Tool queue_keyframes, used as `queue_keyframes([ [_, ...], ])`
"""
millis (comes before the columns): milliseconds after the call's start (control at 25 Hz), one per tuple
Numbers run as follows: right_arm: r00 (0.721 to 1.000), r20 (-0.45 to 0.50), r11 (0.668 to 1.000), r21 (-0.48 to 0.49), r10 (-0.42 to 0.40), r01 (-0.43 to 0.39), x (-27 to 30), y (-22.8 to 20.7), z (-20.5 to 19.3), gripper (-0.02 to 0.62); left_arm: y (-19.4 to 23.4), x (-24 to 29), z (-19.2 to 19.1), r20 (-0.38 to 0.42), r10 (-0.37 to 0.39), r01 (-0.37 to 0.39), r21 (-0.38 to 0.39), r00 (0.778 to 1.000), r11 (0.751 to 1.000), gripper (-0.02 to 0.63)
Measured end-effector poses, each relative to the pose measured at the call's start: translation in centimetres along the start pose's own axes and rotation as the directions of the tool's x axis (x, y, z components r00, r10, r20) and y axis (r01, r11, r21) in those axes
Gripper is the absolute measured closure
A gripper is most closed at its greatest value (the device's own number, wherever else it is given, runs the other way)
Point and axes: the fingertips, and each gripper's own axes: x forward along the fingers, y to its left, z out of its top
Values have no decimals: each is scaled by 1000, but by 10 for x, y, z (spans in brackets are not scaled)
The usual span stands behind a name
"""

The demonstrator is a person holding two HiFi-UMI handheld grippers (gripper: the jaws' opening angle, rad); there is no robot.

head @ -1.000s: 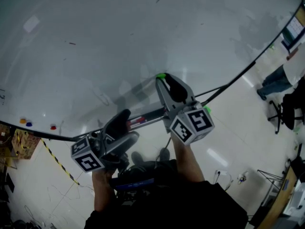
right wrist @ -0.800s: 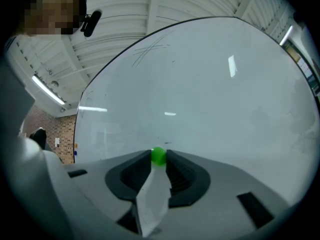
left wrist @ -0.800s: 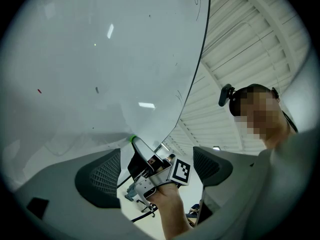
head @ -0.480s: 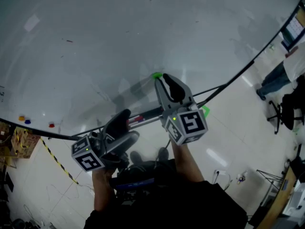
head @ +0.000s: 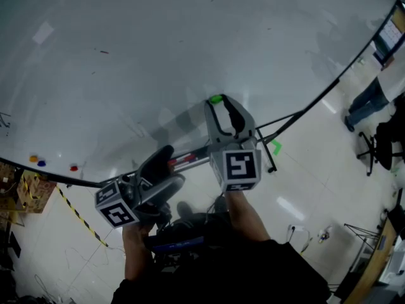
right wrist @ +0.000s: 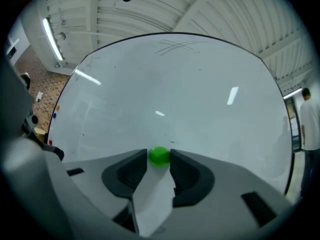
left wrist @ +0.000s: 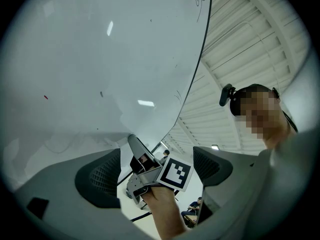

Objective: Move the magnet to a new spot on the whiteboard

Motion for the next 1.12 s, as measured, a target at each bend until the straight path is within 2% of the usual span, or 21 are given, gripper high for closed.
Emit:
queue_keyframes([
  [120, 1000, 7, 1000, 7, -15, 15, 0, -2, 1, 446, 2, -2, 3, -12, -5, 5, -2, 1000, 1000, 161],
  [360, 999, -18, 998, 51, 32, -31, -5, -3, -4, 449, 1, 5, 2, -33, -30, 30, -20, 999, 999, 161],
  [640, 984, -2, 971, 163, 178, -175, -30, -9, 7, 449, -4, 19, -2, -42, -54, 54, -17, 998, 998, 161],
  [840, 972, 33, 954, 184, 235, -236, -45, -15, 22, 449, -5, 27, -4, -24, -62, 62, -5, 998, 998, 161],
  [1120, 954, 34, 933, 200, 297, -298, -51, -19, 22, 449, -6, 36, -7, 22, -44, 44, -8, 999, 999, 161],
])
